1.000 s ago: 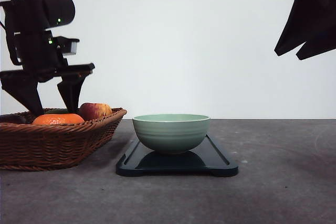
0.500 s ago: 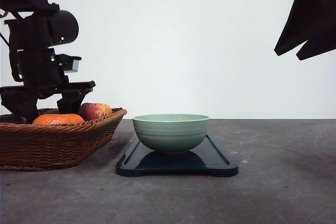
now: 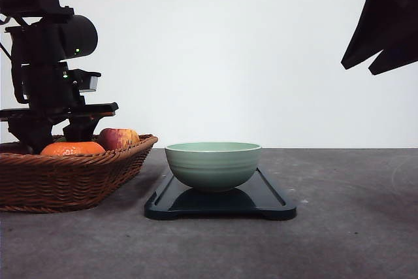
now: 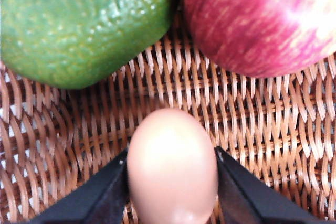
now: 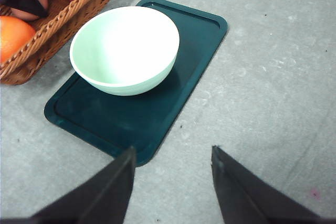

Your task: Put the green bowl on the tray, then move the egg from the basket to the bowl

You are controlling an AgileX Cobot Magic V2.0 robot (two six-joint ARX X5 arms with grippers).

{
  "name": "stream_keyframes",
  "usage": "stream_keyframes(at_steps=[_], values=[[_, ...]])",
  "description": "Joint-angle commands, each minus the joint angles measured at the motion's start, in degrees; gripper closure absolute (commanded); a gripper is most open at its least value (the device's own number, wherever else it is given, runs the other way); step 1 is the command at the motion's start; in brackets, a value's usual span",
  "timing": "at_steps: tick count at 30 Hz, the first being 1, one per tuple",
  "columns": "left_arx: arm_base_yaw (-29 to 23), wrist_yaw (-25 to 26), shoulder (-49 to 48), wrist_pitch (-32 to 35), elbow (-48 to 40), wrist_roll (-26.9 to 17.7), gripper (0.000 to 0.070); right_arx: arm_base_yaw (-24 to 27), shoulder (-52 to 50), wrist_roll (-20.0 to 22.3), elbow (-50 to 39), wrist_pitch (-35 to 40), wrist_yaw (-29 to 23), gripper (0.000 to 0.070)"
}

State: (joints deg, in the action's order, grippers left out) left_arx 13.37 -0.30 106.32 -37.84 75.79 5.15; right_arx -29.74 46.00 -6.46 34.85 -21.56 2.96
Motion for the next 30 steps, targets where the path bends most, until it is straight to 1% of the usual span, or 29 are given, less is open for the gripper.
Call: stream_keyframes(at_steps=[1,6,12,15,18,20,22,25,27,30], values=[[0.1,-0.3,0.7,-0.2,1.4,-0.6,0.0474,-0.5,0.3,-0.9,0.3,0.5,0.0,0.0424],[0.0,-0.3,-2.4,-0.9,1.4,-0.6,0.0474,-0.5,0.3,-0.9,0.3,0.5,0.0,0.0424],[0.1,-0.2,-9.6,-3.7,1.4,-0.6,0.0472,-0.5,0.3,-0.9,0.3,0.5,0.0,0.0424],[0.8,0.2,-13.3,-4.5,1.4,-0.6,0.0473,-0.5,0.3,-0.9,0.3,0.5,0.0,0.0424],[2.0,0.9,-16.4,-3.7,1.4,-0.5,0.0473,-0.5,0.3,-0.9,0.3,0.5,0.0,0.0424],[3.1,3.2,-18.0,-2.0,1.4,0.0,0.0472,-0.5,0.3,-0.9,0.3,0.5,0.0,0.0424],[4.3,6.6,-18.6,1.0,1.4,1.1,0.0473,-0.5,0.3,-0.9,0.3,0.5,0.0,0.0424],[6.5,10.8,-18.5,6.1,1.4,4.3,0.0473,-0.5,0.3,-0.9,0.3,0.3,0.0,0.0424],[8.4,11.1,-18.1,9.4,1.4,5.7,0.0473,-0.5,0.3,-0.9,0.3,0.1,0.0,0.0424],[11.4,11.1,-16.6,13.6,1.4,5.9,0.0473,-0.5,0.3,-0.9,0.3,-0.1,0.0,0.0424]])
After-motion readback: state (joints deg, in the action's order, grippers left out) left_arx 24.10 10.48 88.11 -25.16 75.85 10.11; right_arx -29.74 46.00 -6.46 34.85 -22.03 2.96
